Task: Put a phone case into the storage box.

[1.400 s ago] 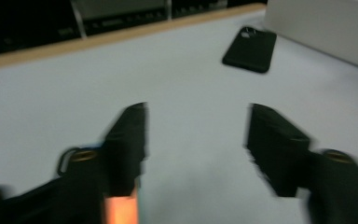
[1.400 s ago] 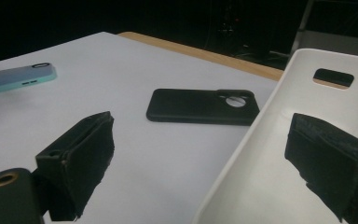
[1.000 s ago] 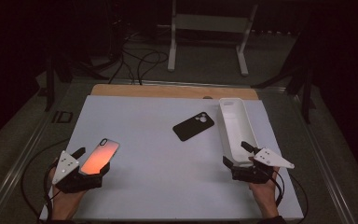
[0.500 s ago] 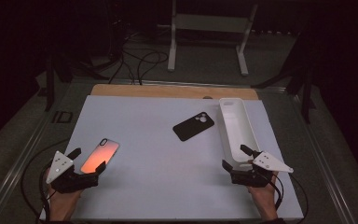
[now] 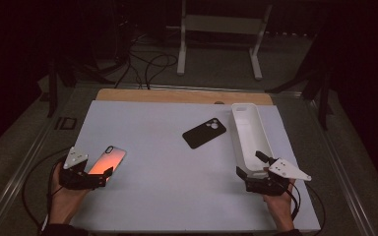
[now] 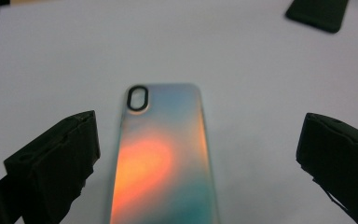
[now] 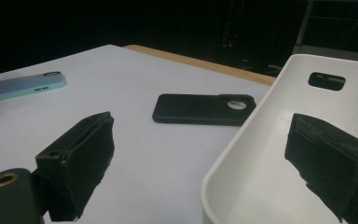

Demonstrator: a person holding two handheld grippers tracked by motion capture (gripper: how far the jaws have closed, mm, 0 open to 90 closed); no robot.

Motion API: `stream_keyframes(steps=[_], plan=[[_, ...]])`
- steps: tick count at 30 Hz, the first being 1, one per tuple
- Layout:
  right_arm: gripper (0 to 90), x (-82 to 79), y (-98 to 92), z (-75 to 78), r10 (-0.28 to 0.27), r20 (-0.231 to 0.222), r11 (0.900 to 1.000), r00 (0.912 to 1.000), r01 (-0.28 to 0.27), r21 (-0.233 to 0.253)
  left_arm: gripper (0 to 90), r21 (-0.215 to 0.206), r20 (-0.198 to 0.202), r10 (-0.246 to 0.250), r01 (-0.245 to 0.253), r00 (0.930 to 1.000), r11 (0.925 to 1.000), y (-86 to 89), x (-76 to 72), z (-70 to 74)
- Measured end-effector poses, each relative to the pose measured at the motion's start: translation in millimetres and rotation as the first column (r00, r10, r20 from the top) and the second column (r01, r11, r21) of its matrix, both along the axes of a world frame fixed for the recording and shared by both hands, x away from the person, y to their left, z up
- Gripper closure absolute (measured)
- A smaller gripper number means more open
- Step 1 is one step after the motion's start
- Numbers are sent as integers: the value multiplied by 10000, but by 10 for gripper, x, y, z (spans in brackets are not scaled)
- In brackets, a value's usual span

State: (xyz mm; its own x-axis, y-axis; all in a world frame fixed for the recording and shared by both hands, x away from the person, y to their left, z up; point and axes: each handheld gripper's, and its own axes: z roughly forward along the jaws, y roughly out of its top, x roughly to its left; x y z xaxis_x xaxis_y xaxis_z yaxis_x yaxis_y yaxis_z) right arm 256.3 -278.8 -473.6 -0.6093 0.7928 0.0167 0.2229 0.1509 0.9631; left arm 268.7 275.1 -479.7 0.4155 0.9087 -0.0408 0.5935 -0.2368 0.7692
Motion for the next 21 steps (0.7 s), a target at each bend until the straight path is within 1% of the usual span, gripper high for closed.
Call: stream_keyframes(steps=[2,5,6,7,8,9,10,11,12,15,16,17,19,20,21], plan=[[78,1,-2,1,-7,8,10000,10000,7,1,0,191,-302,5,0,9995,9998,7,58,-31],[78,1,-3,2,-14,21,10000,10000,14,-19,0,350,-738,-16,42,9973,9994,12,135,-80],[78,1,-3,2,-14,21,10000,10000,14,-19,0,350,-738,-16,42,9973,9994,12,135,-80],[78,3,-7,2,-31,9,10000,10000,31,-20,0,462,-1194,13,43,9928,9989,18,201,-125],[78,3,-7,2,-20,7,10000,10000,20,-4,0,462,-1194,13,43,9928,9989,18,201,-125],[78,4,-10,2,-26,9,10000,10000,26,-15,0,445,-1602,-36,109,9871,9989,28,249,-158],[78,4,-10,2,-26,9,10000,10000,26,-15,0,445,-1602,-36,109,9871,9989,28,249,-158],[78,6,-14,1,-52,6,10000,10000,52,-7,0,586,-1966,-69,188,9805,9981,28,285,-182],[78,7,-15,2,-48,7,10000,10000,48,3,0,756,-2031,-65,223,9791,9969,21,295,-190],[78,6,-16,2,-65,-1,10000,10000,65,1,8,1012,-2327,-83,327,9725,9943,5,314,-208],[78,6,-16,2,-65,-1,10000,10000,65,1,15,1012,-2327,-83,327,9725,9943,5,314,-208],[78,6,-16,3,-64,1,10000,10000,64,-8,19,1141,-2464,-53,344,9692,9929,0,326,-224],[78,7,-16,3,-64,0,10000,10000,64,-20,28,1200,-2575,-92,414,9662,9919,1,336,-243],[78,7,-16,3,-64,0,10000,10000,64,-20,33,1200,-2575,-92,414,9662,9919,1,336,-243],[78,6,-15,3,-66,-4,10000,10000,66,-27,36,1226,-2722,-102,452,9622,9914,1,344,-265]])
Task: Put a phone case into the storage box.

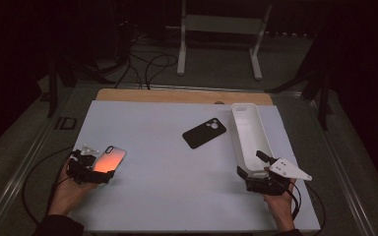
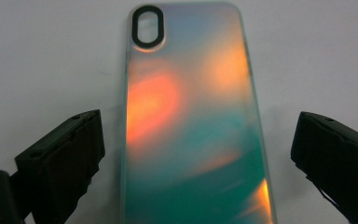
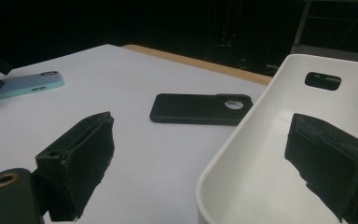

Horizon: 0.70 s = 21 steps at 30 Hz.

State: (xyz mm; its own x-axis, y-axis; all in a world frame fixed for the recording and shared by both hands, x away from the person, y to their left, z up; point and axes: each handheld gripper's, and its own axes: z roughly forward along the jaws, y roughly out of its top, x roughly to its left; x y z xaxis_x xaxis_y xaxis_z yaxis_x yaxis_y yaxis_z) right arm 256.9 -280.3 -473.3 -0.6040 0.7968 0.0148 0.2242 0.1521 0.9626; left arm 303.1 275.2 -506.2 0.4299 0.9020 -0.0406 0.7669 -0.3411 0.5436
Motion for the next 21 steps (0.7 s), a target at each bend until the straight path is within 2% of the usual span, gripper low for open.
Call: stream_keyframes(steps=[6,8,14,21], plan=[[78,4,-3,-3,-2,1,10000,10000,2,-1,49,127,-313,52,-48,9995,9999,-4,13,-66],[78,4,-2,-4,-1,-4,10000,10000,1,-1,50,285,-422,78,-66,9991,9996,-11,17,-91],[78,6,0,-5,-7,-14,10000,10000,7,-23,86,485,-522,34,-9,9986,9988,-16,19,-88],[79,3,-5,0,-31,-2,10000,10000,31,-18,118,662,-857,-28,85,9963,9978,-40,29,-61]])
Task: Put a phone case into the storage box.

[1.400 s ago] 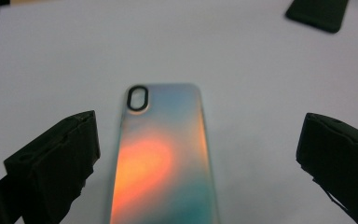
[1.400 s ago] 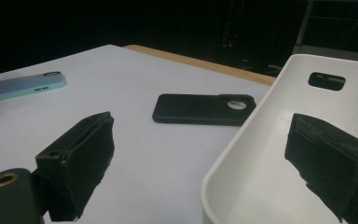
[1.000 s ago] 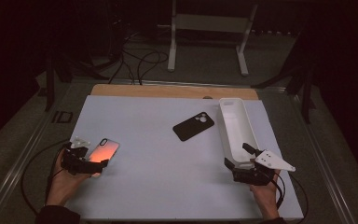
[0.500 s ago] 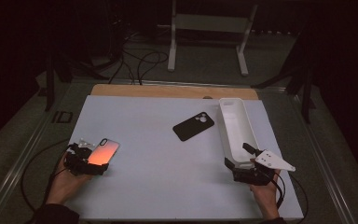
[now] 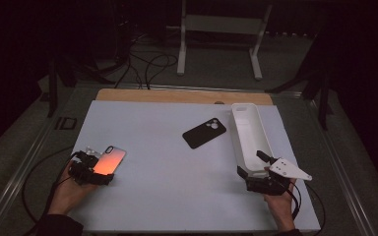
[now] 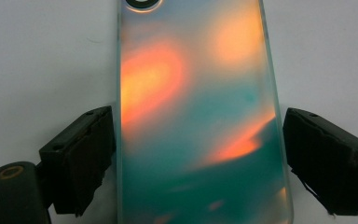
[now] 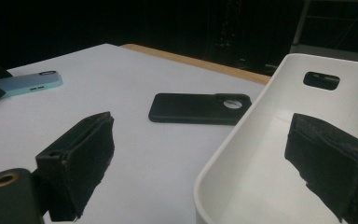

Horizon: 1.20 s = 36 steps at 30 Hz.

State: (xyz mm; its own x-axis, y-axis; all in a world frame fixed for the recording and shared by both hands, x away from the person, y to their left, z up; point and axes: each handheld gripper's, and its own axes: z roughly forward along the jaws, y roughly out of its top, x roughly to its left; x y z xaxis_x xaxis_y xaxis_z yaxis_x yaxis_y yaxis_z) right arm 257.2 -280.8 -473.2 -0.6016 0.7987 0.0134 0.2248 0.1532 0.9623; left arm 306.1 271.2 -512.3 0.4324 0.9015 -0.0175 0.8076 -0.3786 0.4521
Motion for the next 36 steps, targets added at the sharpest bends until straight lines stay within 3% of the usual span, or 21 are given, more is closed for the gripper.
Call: stream_keyframes(steps=[9,12,18,20,24,29,36], plan=[[78,3,8,6,28,5,10000,10000,-28,-43,150,292,-546,-83,99,9985,9995,-23,31,39],[78,4,13,10,33,16,10000,10000,-33,-35,159,313,-552,-92,109,9984,9994,-29,31,43],[79,18,20,13,82,-2,10000,10000,-82,-38,173,184,-257,13,-8,9997,9998,-29,-4,39],[79,23,21,13,68,4,10000,10000,-68,-42,174,-119,-190,-26,24,9998,9999,-39,-28,44],[79,26,27,15,60,-5,10000,10000,-60,-38,176,-143,13,-24,25,10000,9999,-54,-35,72],[78,30,33,17,77,-11,10000,10000,-78,-46,175,-310,516,42,-26,9987,9995,-107,-37,153],[78,45,36,32,70,-59,10000,10000,-70,-32,174,-492,1088,-391,447,9933,9978,-288,-42,282]])
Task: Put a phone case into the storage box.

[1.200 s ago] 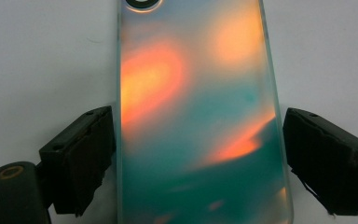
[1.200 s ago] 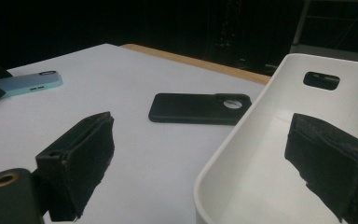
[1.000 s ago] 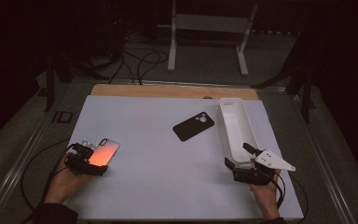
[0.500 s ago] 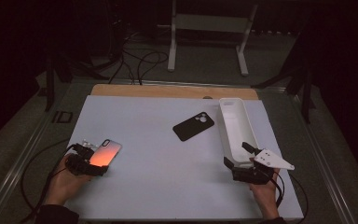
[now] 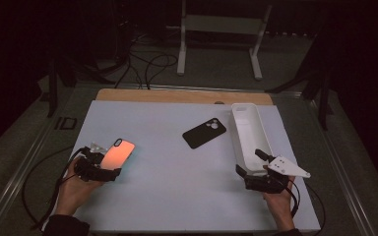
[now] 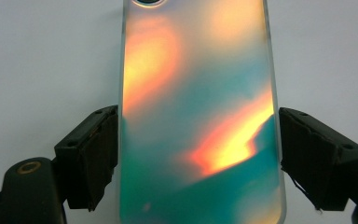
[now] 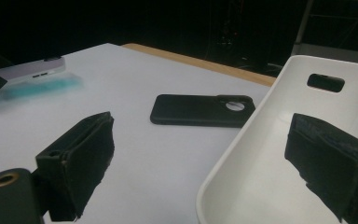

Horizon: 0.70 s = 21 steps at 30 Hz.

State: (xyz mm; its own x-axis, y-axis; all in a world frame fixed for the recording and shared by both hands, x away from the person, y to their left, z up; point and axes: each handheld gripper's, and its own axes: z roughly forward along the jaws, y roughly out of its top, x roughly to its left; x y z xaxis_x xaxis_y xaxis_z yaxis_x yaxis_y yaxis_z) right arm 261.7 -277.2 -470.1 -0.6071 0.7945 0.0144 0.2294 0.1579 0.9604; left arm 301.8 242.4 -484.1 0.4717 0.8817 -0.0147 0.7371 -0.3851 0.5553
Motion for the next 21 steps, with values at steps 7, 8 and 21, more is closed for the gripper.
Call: stream_keyframes(steps=[7,8,21], plan=[[79,20,11,20,-5,-194,10000,9998,5,29,173,-318,693,-312,335,9971,9989,-194,-33,118],[78,25,18,22,-1,-276,10000,9996,2,34,173,-358,786,-349,379,9963,9986,-222,-39,136],[78,102,97,130,144,-779,9999,9969,-144,-1,173,-778,2467,-646,863,9669,9932,-490,-115,364]])
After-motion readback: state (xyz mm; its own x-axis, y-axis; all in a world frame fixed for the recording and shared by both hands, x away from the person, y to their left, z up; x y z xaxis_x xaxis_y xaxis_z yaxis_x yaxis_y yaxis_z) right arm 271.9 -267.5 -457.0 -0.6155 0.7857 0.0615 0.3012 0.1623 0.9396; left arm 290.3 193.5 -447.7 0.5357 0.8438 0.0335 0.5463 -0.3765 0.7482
